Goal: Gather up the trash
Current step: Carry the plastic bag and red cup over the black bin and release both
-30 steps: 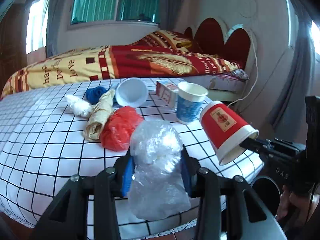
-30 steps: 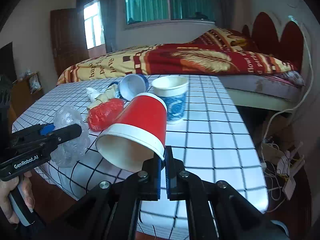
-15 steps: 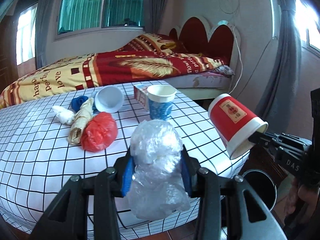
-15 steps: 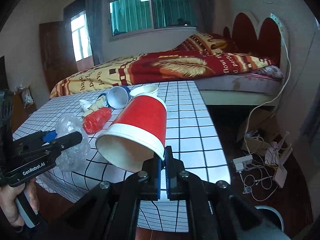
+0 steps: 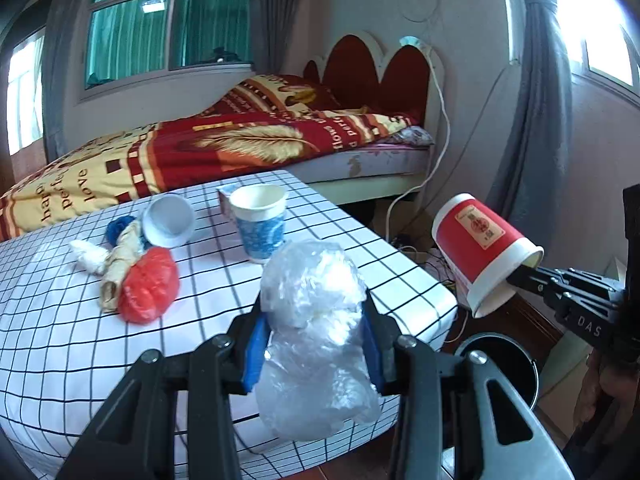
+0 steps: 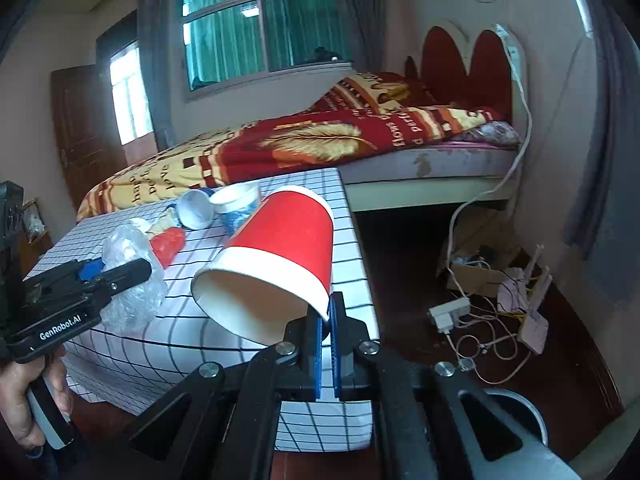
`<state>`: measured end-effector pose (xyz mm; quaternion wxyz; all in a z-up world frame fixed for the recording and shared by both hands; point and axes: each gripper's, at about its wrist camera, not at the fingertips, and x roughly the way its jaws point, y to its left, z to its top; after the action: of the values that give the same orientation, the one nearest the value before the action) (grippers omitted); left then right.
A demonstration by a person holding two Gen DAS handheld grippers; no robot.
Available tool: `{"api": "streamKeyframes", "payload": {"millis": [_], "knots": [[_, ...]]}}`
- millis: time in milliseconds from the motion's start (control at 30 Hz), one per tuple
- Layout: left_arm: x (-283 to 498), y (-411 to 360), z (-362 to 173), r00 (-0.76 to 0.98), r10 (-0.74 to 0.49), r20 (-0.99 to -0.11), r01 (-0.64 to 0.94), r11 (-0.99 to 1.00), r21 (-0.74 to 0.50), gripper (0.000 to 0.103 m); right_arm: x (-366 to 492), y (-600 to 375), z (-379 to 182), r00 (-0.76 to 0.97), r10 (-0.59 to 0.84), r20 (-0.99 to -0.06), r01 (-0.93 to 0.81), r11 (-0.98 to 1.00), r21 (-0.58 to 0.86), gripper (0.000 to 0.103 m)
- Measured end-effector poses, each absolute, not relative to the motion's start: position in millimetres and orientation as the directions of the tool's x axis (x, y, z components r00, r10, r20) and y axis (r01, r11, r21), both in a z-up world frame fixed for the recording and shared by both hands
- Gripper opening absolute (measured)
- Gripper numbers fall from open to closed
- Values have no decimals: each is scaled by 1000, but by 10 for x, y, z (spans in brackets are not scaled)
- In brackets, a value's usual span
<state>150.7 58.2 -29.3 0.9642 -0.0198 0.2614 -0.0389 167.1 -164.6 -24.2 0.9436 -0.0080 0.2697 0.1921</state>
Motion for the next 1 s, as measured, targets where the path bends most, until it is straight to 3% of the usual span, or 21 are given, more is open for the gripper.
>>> {"api": "streamKeyframes", "payload": {"millis": [1000], "knots": [[1701, -933, -484, 772, -345, -534, 375, 925, -55, 42, 1302, -3349, -670, 809, 81, -582, -46, 996, 75, 4]]}}
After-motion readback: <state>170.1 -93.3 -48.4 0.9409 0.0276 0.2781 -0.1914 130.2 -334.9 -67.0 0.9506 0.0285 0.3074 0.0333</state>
